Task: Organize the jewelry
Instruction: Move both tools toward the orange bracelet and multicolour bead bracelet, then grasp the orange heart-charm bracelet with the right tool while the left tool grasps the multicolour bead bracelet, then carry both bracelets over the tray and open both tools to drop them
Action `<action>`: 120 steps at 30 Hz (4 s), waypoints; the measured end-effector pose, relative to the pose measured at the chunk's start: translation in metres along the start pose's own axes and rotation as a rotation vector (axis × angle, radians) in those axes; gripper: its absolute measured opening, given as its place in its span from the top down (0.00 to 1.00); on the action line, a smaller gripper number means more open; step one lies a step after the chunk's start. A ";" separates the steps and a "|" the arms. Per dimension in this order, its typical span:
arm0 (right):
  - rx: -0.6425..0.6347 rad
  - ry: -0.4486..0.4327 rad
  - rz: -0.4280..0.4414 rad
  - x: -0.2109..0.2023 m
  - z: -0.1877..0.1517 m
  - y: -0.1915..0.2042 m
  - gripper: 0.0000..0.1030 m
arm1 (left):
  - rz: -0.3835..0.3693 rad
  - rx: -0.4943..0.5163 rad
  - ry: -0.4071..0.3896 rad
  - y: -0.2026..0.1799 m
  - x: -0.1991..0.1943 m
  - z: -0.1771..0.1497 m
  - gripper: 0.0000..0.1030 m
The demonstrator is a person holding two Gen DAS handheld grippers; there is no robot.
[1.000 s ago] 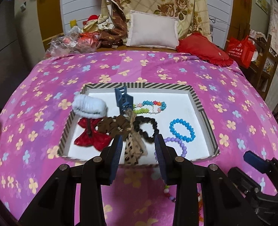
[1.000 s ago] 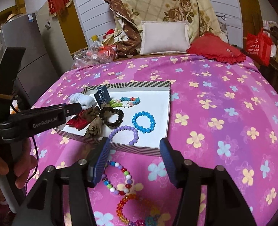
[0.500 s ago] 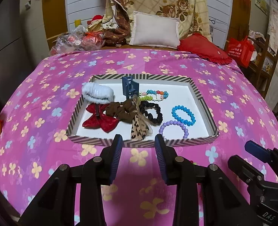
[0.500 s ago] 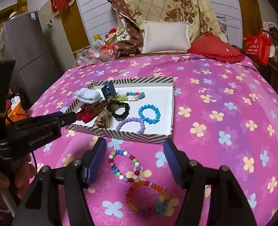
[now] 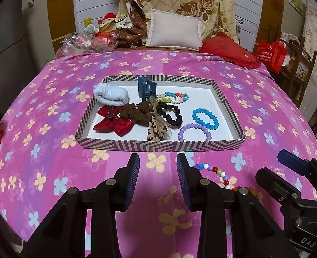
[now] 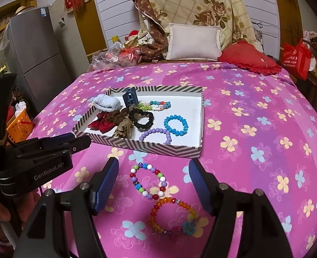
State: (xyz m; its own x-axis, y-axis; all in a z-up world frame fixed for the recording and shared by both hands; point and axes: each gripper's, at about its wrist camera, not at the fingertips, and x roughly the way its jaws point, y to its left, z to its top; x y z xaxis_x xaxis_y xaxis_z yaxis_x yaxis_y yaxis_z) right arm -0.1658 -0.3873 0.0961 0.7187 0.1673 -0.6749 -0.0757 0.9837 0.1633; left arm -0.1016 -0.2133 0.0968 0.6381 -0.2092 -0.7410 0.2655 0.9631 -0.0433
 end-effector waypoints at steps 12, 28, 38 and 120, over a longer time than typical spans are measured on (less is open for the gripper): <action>0.000 0.007 -0.002 -0.002 -0.005 -0.001 0.27 | -0.010 0.002 0.029 0.002 0.001 -0.012 0.62; -0.012 0.021 -0.016 -0.008 -0.014 -0.002 0.26 | -0.044 0.010 0.051 0.002 0.000 -0.021 0.62; -0.024 0.093 -0.076 -0.004 -0.037 -0.029 0.26 | -0.039 -0.019 0.084 0.017 0.005 -0.028 0.62; -0.220 0.039 0.014 0.082 0.112 -0.043 0.91 | -0.148 0.126 0.015 -0.035 0.043 0.097 0.88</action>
State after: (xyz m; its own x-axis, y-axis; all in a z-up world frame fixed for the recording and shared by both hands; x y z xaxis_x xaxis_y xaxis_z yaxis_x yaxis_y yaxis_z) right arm -0.0261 -0.4230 0.1143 0.6895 0.1798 -0.7016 -0.2381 0.9711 0.0148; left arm -0.0140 -0.2723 0.1316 0.5746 -0.3435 -0.7429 0.4445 0.8931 -0.0691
